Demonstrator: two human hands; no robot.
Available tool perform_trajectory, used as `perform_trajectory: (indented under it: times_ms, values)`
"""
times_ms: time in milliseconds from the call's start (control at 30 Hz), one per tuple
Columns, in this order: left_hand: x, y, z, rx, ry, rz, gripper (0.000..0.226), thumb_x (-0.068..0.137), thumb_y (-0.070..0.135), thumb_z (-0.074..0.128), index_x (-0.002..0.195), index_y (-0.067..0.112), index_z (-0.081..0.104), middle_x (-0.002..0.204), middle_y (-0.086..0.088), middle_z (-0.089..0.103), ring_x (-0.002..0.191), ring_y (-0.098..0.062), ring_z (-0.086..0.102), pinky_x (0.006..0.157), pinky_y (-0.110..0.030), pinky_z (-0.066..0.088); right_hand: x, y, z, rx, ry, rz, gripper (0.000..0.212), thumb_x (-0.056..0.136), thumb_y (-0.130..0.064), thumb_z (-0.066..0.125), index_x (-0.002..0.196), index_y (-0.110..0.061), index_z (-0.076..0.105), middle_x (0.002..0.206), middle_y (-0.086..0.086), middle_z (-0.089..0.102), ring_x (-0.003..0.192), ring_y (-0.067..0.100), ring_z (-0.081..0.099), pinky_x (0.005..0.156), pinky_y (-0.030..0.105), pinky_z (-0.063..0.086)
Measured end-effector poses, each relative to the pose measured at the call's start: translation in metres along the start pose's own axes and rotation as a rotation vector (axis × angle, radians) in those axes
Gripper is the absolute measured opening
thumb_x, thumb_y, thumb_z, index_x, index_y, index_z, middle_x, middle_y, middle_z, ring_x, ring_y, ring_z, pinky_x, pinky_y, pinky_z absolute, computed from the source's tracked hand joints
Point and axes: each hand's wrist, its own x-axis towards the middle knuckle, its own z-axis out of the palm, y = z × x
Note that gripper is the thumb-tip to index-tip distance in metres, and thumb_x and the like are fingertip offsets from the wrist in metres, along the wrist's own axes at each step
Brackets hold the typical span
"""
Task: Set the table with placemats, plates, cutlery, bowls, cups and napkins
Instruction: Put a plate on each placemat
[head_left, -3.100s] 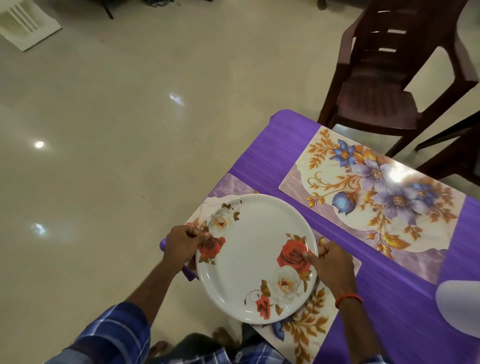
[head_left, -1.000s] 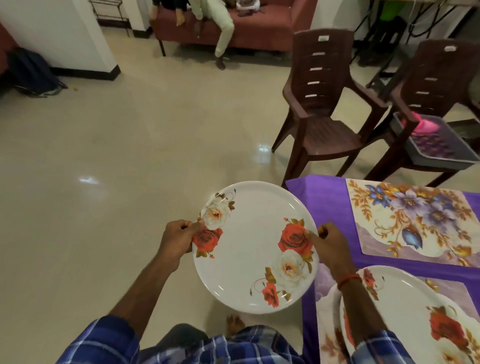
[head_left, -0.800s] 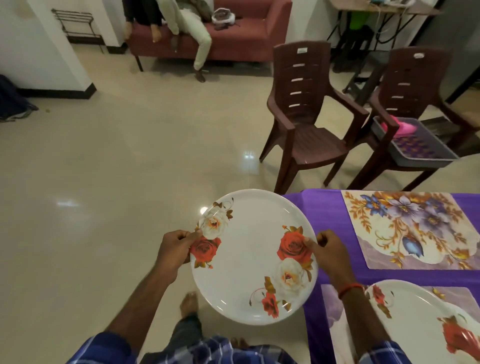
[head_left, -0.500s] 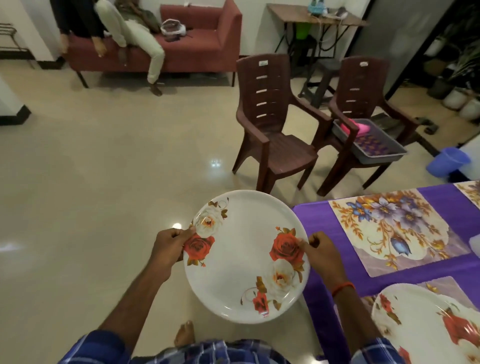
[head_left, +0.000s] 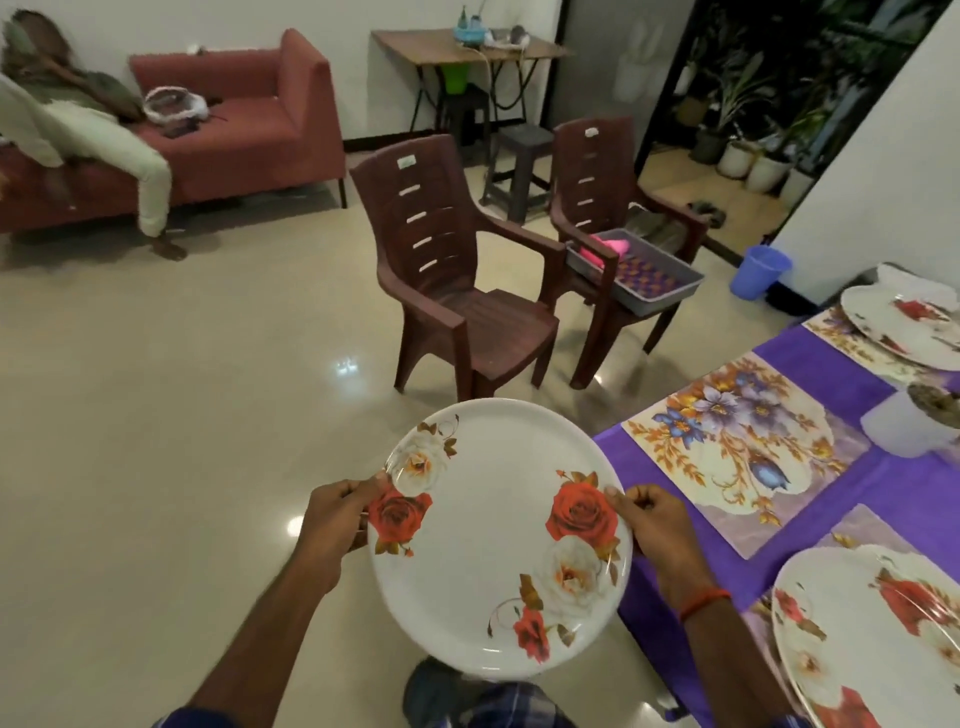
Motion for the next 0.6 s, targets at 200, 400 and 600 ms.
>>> perform_trajectory:
  times_ms: [200, 400, 600]
  values:
    - [0.075, 0.045, 0.031, 0.099, -0.107, 0.013, 0.033, 0.093, 0.031, 0.074, 0.087, -0.002, 0.07, 0.089, -0.024, 0.074, 0.08, -0.035, 0.071, 0.086, -0.055, 0.058, 0.048, -0.014, 0.011, 0.093, 0.098, 0.068, 0.034, 0.092, -0.03, 0.071, 0.088, 0.002, 0.063, 0.07, 0.011, 0.071, 0.061, 0.019, 0.065, 0.053, 0.029, 0.051]
    - [0.148, 0.097, 0.064, 0.203, -0.149, 0.029, 0.032, 0.094, 0.031, 0.073, 0.087, 0.0, 0.071, 0.086, -0.022, 0.074, 0.086, -0.038, 0.071, 0.082, -0.052, 0.059, 0.099, -0.037, 0.027, 0.145, 0.171, 0.126, 0.033, 0.092, -0.031, 0.072, 0.09, 0.0, 0.063, 0.076, 0.015, 0.073, 0.07, 0.029, 0.068, 0.072, 0.046, 0.059]
    - [0.197, 0.137, 0.103, 0.209, -0.193, 0.013, 0.028, 0.093, 0.03, 0.074, 0.089, 0.002, 0.074, 0.085, -0.019, 0.076, 0.084, -0.036, 0.072, 0.081, -0.049, 0.06, 0.135, -0.061, 0.026, 0.181, 0.231, 0.138, 0.039, 0.092, -0.032, 0.071, 0.093, 0.004, 0.057, 0.083, 0.02, 0.073, 0.072, 0.029, 0.069, 0.071, 0.047, 0.06]
